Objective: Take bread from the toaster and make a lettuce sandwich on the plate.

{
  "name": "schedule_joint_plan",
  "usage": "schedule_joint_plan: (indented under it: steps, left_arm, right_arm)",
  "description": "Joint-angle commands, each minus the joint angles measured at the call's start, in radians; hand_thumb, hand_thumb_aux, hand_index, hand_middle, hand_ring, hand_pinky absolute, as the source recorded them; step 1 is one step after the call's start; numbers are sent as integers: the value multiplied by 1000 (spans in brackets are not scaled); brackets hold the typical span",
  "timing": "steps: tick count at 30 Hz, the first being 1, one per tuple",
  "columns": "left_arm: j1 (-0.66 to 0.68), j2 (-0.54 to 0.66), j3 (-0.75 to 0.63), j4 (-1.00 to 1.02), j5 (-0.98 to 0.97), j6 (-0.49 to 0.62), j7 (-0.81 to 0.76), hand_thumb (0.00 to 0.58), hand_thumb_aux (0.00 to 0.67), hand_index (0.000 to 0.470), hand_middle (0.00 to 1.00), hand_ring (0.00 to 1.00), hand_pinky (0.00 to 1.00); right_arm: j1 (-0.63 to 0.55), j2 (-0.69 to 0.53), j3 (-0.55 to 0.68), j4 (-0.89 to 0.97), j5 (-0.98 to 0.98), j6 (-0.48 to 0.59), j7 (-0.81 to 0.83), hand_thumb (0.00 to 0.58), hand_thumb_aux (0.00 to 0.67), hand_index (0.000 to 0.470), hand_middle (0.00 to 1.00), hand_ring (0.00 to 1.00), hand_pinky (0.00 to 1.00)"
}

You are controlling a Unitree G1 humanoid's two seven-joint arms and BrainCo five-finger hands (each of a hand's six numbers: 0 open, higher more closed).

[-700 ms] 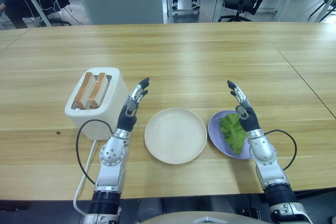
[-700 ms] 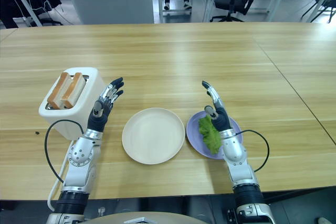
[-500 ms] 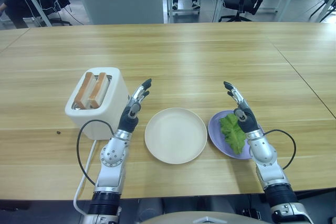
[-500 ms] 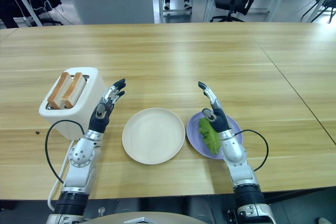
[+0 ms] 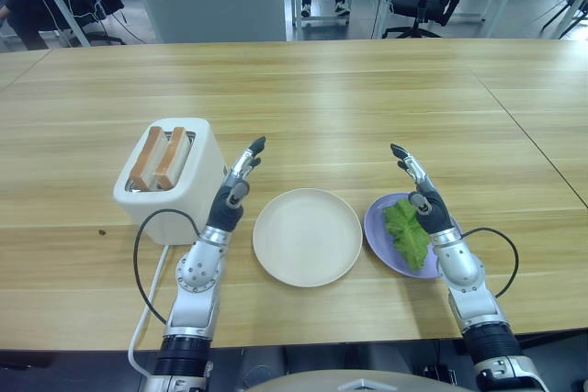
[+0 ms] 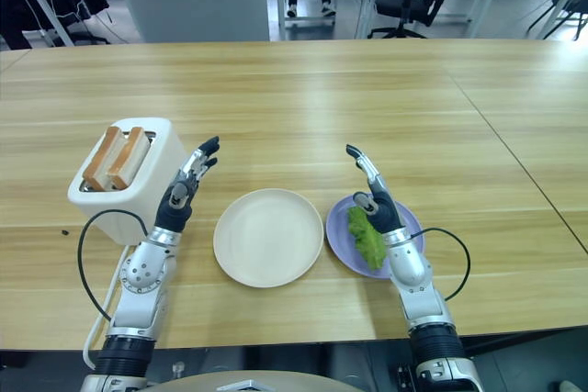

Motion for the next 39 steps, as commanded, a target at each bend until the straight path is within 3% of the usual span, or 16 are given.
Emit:
schedule_joint_plan:
  steps: [1,5,9,16,21,27,39]
  left_arm:
    - [-46,69,86,-187,135,150,63,0,0,0,0,0,0]
    - [-129,243,198,-303,380,357,78,0,0,0,0,0,0]
    - [-183,471,201,-324,734,488,34,0,0,0,0,0,0]
    - [-219,680,175,-146,944,699,-144,0,0,0,0,0,0]
    - [-246,767,100,19,952,723,-234,0,0,0,0,0,0]
    - [-297,782,-2,177,932,700,-264,0,0,0,0,0,0]
    - [-317,781,-105,262,907,688,-254,0,0,0,0,0,0]
  right_arm:
    - [12,5,4,-2,-14,6,-8,0,0,0,0,0,0]
    - [8,8,7,5,-20,5,-13,0,0,0,0,0,0]
    - [14,7,4,3,-21,6,-21,0,0,0,0,0,0]
    - [18,4,3,-2,-17,7,-22,0,0,0,0,0,0]
    - [25,3,0,-9,-16,8,-24,0,0,0,0,0,0]
    - [36,0,-2,-21,-20,10,-27,0,0,0,0,0,0]
    - [48,-7,-2,-40,-18,17,-28,0,0,0,0,0,0]
